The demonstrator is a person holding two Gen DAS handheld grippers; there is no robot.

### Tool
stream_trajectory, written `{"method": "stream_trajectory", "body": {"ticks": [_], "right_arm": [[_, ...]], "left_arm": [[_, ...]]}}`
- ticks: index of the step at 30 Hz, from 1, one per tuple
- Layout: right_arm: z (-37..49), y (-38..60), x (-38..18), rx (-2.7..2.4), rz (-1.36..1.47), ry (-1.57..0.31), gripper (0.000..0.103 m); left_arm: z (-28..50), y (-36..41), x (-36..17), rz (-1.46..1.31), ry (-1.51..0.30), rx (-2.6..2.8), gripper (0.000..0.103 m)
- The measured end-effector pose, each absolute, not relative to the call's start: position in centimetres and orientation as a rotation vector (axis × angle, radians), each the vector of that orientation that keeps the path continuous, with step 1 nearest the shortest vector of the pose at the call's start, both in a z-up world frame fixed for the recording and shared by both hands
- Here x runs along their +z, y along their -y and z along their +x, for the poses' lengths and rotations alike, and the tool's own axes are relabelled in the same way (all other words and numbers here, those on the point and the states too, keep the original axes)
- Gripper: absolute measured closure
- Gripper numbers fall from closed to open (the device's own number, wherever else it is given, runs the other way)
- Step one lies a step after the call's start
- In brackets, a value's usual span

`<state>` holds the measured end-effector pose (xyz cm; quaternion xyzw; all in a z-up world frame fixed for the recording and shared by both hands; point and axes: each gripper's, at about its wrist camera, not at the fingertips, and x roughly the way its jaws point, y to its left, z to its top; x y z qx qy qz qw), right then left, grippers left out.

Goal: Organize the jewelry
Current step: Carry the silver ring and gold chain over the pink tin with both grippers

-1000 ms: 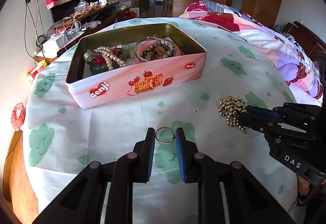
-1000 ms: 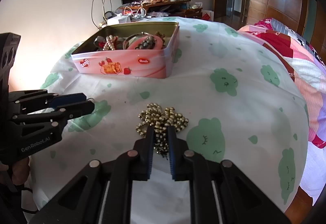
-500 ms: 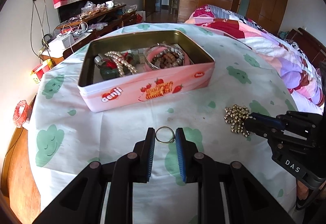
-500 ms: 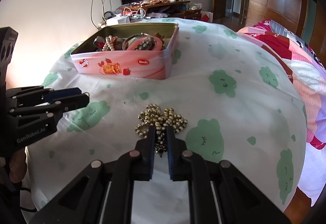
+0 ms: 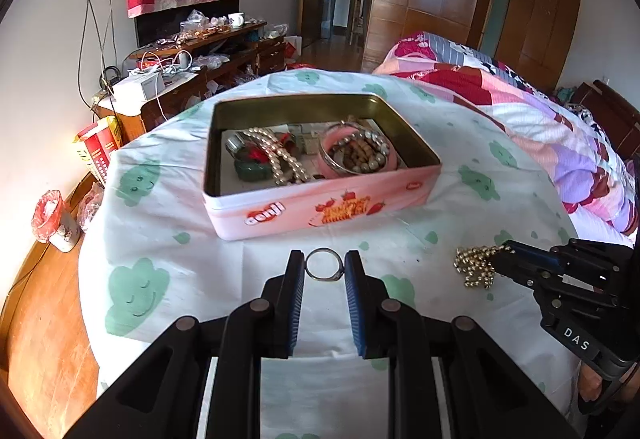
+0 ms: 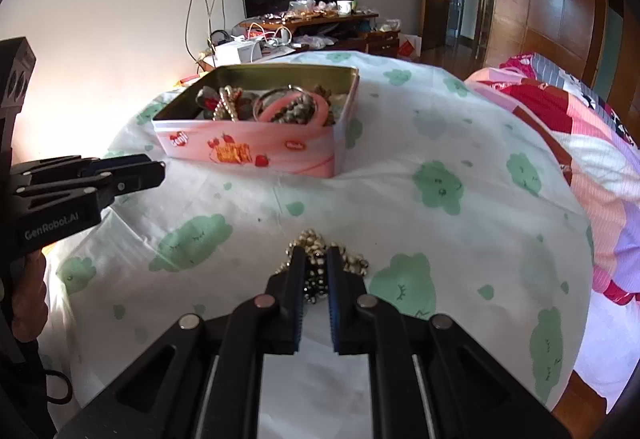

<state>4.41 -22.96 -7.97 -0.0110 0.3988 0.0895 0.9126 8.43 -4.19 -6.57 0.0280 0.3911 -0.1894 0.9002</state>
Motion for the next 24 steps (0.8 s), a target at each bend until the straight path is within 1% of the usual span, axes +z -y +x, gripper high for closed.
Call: {"method": "stream_trajectory", "body": {"ticks": [9, 24], "right_arm": [[4.8, 22.7, -5.3, 0.195, -0.049, -0.773, 0.091], [7.3, 21.3, -0.8, 0.235, -0.099, -0.682, 0.091]], "left_arm": [[8.9, 2.6, -4.4, 0.033, -0.766, -0.366, 0.083], [11.5, 1.9, 0.2, 0.069, -0.675, -0.31, 0.083]]}}
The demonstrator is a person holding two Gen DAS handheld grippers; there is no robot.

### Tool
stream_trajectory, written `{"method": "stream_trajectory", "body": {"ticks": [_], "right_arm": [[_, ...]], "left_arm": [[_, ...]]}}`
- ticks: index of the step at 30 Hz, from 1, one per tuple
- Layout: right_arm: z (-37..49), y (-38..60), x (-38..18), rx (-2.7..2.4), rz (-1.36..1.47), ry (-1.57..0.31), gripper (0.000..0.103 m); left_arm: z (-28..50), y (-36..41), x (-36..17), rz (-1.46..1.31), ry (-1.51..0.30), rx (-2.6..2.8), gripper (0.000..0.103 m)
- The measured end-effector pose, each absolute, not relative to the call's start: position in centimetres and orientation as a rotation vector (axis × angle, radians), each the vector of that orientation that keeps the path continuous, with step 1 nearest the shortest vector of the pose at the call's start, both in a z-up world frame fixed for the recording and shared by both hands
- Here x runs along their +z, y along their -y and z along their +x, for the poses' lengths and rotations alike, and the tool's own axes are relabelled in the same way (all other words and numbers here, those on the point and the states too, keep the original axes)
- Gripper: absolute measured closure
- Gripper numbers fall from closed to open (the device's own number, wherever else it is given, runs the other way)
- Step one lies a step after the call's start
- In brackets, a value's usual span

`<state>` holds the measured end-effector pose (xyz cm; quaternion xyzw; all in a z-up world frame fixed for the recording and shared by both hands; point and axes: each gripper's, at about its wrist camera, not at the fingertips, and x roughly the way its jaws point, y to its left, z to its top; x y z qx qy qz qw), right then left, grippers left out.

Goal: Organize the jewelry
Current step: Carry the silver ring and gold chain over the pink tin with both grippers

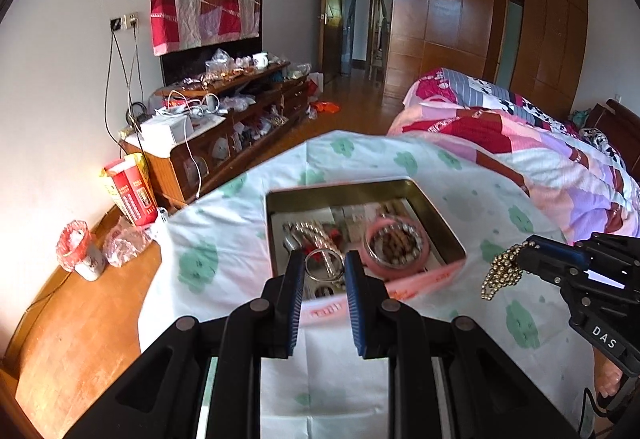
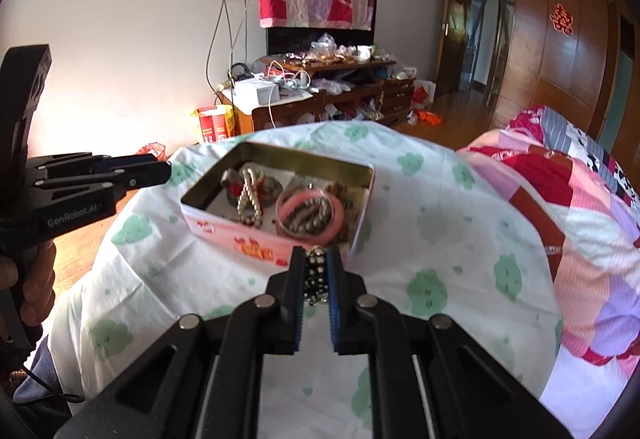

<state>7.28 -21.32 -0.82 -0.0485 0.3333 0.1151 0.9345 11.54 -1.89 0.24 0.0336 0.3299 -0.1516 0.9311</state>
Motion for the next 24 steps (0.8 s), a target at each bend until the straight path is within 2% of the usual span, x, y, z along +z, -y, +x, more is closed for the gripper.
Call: {"method": "stream_trajectory", "body": {"ticks": [12, 24], "right_arm": [[10.7, 20.4, 1.3, 0.245, -0.123, -0.62, 0.091], [14.7, 20.2, 1.1, 0.222, -0.131, -0.611, 0.091]], "left_arm": [[15.3, 2.7, 0.6, 0.072, -0.678, -0.287, 0.083], [17.9, 3.8, -0.9, 0.087, -0.701, -0.262, 0.083]]}}
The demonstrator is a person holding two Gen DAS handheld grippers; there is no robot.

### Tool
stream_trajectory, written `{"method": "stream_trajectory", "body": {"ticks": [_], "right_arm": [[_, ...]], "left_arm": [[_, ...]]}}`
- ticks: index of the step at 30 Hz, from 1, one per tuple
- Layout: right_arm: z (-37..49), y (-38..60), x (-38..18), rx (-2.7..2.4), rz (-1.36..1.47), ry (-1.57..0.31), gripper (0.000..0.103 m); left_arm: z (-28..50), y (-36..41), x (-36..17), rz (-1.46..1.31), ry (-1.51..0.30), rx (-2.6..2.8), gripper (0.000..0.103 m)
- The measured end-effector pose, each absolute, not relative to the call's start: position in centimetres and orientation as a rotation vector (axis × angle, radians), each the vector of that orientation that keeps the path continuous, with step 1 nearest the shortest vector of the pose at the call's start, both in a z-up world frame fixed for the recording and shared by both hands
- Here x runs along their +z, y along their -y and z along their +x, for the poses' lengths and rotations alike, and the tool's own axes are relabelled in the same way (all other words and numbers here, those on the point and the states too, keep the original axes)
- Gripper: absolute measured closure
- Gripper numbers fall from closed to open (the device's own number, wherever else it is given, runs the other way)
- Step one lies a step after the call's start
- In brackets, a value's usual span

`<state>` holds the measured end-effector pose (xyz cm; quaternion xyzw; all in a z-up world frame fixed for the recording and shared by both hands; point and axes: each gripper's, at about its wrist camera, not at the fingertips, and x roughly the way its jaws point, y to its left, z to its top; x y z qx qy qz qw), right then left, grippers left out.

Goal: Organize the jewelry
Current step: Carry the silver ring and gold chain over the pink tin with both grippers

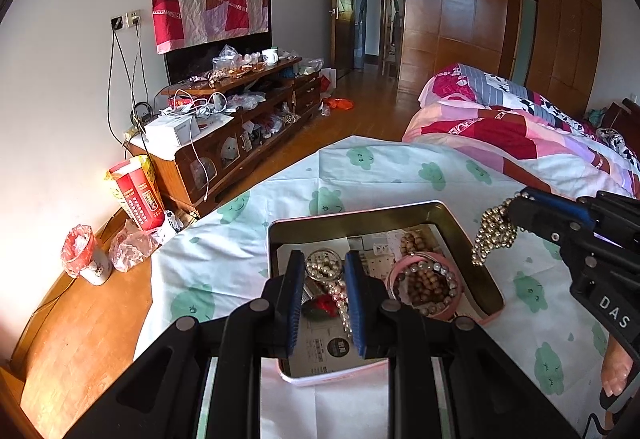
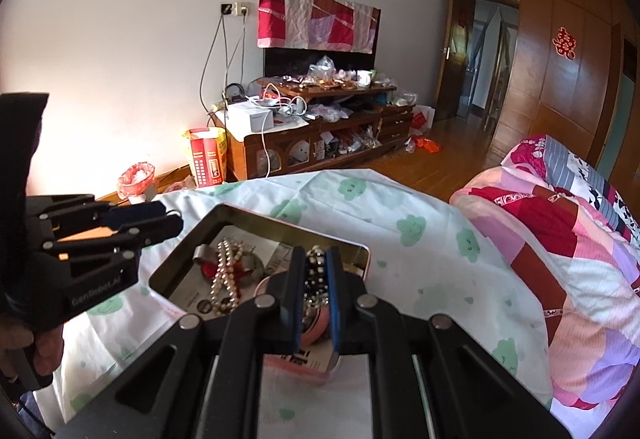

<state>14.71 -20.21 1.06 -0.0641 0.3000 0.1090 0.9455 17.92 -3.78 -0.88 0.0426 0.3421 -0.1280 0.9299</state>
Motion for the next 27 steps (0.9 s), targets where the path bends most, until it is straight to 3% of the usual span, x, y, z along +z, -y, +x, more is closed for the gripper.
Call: {"method": "stream_trajectory", "body": {"ticks": [27], "right_arm": [[18.0, 19.3, -2.3, 0.195, -0.158, -0.674, 0.091]], "left_arm": [[20.4, 4.5, -4.1, 0.121, -0.761, -0.241, 0.082]]}}
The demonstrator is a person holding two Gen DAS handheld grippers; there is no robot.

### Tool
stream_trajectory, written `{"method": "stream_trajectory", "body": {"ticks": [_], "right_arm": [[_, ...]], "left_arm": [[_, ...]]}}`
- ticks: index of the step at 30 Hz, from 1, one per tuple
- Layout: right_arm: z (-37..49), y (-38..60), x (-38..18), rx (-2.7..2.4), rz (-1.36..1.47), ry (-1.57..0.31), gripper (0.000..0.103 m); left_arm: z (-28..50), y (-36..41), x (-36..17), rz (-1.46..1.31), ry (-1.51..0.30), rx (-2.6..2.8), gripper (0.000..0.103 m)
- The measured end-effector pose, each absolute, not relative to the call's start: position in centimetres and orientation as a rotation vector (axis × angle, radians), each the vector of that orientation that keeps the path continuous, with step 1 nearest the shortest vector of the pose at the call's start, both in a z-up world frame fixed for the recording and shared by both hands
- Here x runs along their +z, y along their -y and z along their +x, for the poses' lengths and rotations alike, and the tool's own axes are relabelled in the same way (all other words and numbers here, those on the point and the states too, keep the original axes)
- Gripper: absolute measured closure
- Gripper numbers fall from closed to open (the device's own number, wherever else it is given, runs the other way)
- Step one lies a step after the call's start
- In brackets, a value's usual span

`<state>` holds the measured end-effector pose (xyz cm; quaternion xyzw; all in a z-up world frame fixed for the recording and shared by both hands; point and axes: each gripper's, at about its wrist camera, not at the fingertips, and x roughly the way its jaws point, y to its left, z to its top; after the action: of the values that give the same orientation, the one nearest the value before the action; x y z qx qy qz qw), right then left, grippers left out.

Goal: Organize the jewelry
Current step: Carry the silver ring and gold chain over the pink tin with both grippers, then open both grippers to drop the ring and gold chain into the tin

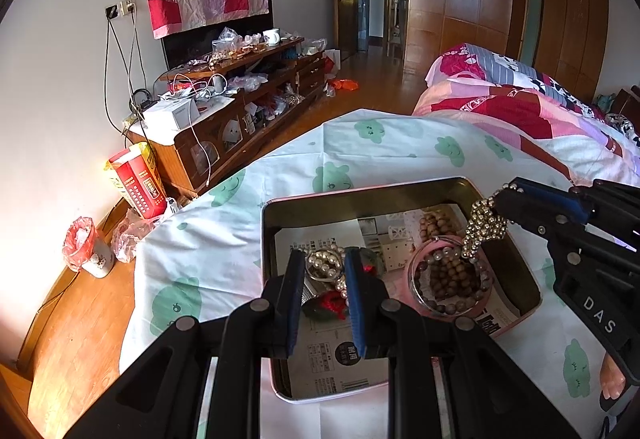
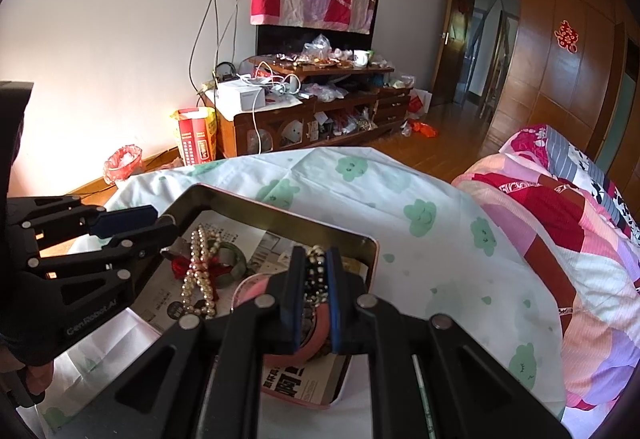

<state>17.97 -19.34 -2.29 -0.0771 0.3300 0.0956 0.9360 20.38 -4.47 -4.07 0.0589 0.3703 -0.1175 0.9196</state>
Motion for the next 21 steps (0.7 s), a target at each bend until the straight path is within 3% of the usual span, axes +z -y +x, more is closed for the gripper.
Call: {"method": "stream_trajectory", "body": {"ticks": [16, 17, 19, 20, 21], "right_arm": [[18.5, 19.2, -3.8, 0.188, -0.157, -0.719, 0.091], [18.4, 19.3, -3.9, 0.188, -0.151, -0.721, 0.091], [18.2, 19.4, -4.1, 0.186, -0.143, -0.728, 0.084], [18.1, 19.5, -4.2, 0.187, -0.138, -0.731, 0.08], [17.9, 19.6, -4.2, 0.185, -0.134, -0.731, 0.064]], "left_arm": [[19.8, 4.5, -4.7, 0.101, -0.76, -0.27, 0.08], [19.7, 4.5, -4.5, 0.098, -0.761, -0.274, 0.076], [19.3, 4.4, -4.2, 0.086, -0.75, -0.272, 0.04], [19.0, 4.3, -3.9, 0.083, -0.734, -0.256, 0.032], [18.7, 4.1, -3.6, 0.078, -0.716, -0.245, 0.023]]}}
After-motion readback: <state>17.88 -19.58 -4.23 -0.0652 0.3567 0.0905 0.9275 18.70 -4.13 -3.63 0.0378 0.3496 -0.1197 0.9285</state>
